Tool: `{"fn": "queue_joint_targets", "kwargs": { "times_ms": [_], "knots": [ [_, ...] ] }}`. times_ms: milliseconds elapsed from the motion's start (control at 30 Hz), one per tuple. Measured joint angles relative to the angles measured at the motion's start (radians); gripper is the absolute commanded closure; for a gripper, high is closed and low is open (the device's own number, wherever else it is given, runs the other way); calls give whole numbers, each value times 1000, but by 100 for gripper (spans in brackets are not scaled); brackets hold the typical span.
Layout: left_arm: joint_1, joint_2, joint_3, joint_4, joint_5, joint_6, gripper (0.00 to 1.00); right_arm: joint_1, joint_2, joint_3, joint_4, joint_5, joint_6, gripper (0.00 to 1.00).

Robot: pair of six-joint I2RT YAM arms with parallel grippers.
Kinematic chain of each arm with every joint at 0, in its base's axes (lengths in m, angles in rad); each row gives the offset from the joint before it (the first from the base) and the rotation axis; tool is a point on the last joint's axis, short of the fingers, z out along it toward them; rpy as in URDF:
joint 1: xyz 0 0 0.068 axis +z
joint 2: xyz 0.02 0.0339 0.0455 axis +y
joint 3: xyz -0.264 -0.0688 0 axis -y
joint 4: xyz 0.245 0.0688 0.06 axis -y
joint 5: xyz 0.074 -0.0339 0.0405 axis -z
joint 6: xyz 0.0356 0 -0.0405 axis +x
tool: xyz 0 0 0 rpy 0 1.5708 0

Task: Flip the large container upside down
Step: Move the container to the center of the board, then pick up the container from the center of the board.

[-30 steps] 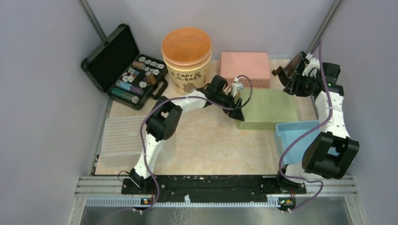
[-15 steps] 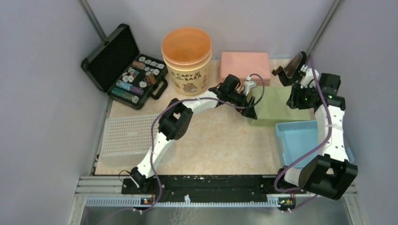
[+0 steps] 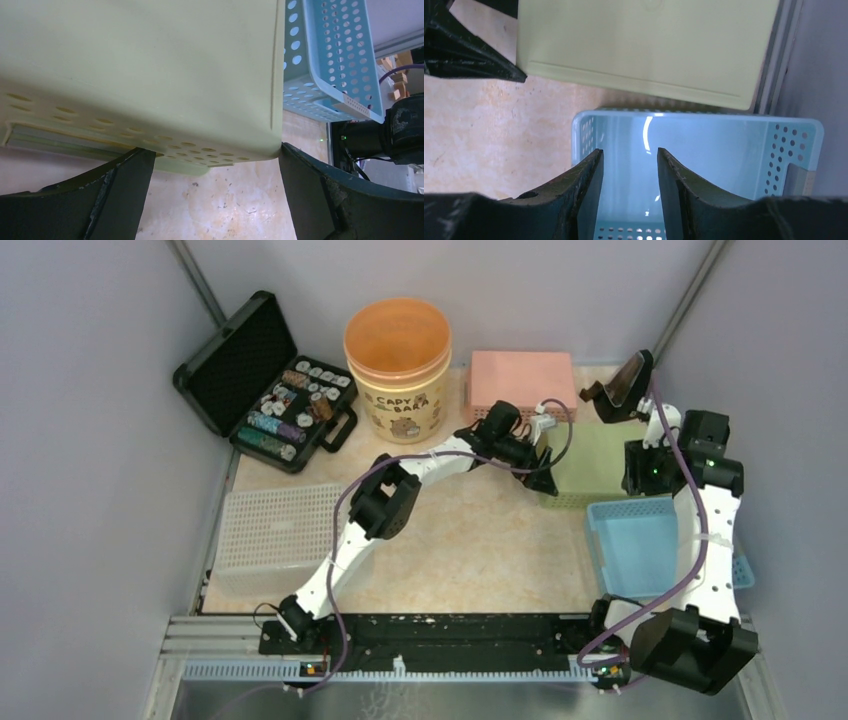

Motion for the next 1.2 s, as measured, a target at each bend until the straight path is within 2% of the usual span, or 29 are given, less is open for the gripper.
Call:
{"fn": "queue_joint_targets", "kwargs": {
  "times_ms": [167,367,633,867,1200],
  "knots": [
    [-24,18,18,11,26,-11,1,0,-50,-25,-82,3,-35,57],
    [-37,18,30,-14,24,-1,1,2,-100,-154,-124,8,-72,58],
    [25,-26,10,-79,-17,62,1,61,-96,-266,-137,34,-92,58],
    [129,-218,-105,-120,-51,151,1,146,-76,-266,-129,56,-89,58],
    [302,-575,-394,-201,-83,361,1,281,16,-267,-105,139,-28,58]
  ]
}}
